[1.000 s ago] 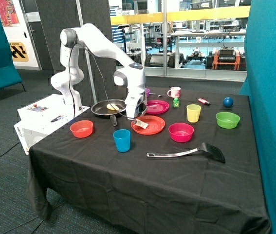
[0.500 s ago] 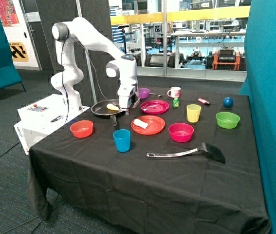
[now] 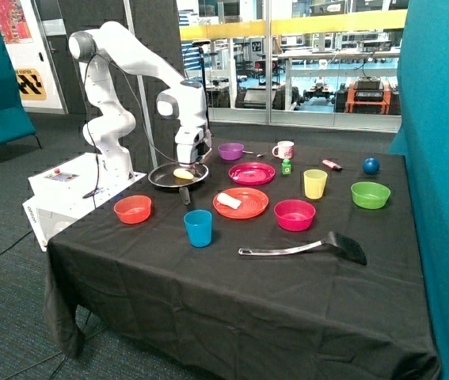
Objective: Serve the vegetables in different plates
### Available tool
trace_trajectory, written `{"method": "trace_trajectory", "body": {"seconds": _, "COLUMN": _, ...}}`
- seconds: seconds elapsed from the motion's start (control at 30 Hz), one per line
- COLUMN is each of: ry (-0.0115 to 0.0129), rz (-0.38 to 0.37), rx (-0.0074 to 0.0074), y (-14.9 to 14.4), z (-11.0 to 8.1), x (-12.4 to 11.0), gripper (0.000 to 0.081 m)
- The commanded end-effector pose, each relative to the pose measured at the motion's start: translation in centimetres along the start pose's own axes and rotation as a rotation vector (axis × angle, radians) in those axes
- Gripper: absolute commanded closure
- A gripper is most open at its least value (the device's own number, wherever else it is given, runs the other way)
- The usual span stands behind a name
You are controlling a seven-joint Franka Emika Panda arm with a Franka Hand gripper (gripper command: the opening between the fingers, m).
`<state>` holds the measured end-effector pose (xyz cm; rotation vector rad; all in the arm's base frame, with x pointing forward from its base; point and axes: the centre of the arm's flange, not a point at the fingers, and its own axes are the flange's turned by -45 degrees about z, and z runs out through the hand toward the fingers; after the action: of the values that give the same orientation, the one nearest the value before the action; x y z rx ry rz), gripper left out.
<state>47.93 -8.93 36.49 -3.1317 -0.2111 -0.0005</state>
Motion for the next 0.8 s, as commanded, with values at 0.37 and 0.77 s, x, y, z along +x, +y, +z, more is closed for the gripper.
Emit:
{"method": "trace_trajectory", "body": {"seconds": 0.37, "ry": -0.0004, "rz": 0.074, "rx": -0.0027, "y": -5.8, "z": 0.3, "x": -7.5, "gripper": 0.0291}}
{"method": "trace_trajectory", "body": {"seconds": 0.77, "ry": -0.0002, "rz": 0.205, "rx": -0.0028, "y": -7.8, "z": 2.7, "x": -11.2, "gripper": 0.0245}}
